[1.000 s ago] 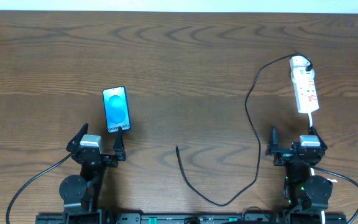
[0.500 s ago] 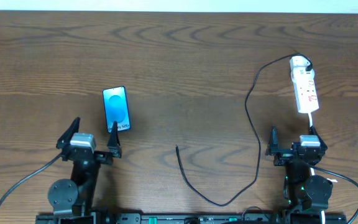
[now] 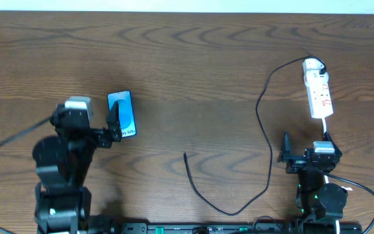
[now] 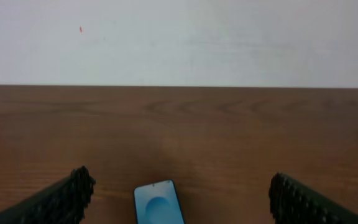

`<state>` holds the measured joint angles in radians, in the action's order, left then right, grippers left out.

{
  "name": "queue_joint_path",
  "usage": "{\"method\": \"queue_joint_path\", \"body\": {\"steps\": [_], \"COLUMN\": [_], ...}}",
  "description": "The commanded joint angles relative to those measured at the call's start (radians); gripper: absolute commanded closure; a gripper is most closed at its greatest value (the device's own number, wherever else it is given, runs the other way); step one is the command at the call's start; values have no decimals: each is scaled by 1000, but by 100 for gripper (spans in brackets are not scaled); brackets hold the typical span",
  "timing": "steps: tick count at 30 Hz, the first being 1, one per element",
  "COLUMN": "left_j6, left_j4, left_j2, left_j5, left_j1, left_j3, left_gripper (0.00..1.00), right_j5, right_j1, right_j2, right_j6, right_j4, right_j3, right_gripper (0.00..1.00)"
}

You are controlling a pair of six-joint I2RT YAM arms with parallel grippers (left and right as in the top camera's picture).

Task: Plug charger to phone and switch on socket
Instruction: 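Raise the left arm and move the left gripper over the phone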

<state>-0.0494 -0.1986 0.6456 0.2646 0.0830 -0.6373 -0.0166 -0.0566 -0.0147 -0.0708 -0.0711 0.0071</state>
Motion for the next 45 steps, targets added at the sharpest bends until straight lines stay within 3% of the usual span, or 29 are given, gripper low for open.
{"method": "queue_joint_path", "body": {"steps": [1, 10, 21, 28, 38, 39, 41, 42, 43, 44, 45], "left_j6": [13, 124, 134, 134, 134, 134, 134, 134, 134, 134, 134], "left_j4": [-86, -399, -767, -820, -806, -806, -806, -806, -806, -806, -806], "left_j2": [107, 405, 796, 931, 945, 945, 945, 945, 945, 945, 945], "left_j5": [-10, -121, -143, -172, -172, -172, -172, -172, -172, -172, -172], "left_j1": [-3, -3, -3, -3, -3, -3, -3, -3, -3, -3, -3], "left_j3": [-142, -438, -754, -759, -759, -759, -759, -759, -759, -759, -759], "left_gripper": [7, 7, 7, 7, 7, 16, 49, 55, 55, 43, 18], "right_j5": [10, 10, 10, 10, 10, 10, 10, 10, 10, 10, 10], "right_j1": [6, 6, 6, 6, 6, 6, 6, 6, 6, 6, 6], "right_j2": [6, 6, 6, 6, 6, 6, 6, 6, 6, 6, 6], "right_j6": [-13, -13, -13, -13, -13, -13, -13, -13, -13, -13, -13], "right_j4": [-5, -5, -5, -5, -5, -5, -5, -5, -5, -5, -5], "right_j3": [-2, -2, -2, -2, -2, -2, -2, -2, -2, -2, -2], "right_gripper": [1, 1, 1, 1, 1, 1, 1, 1, 1, 1, 1]}}
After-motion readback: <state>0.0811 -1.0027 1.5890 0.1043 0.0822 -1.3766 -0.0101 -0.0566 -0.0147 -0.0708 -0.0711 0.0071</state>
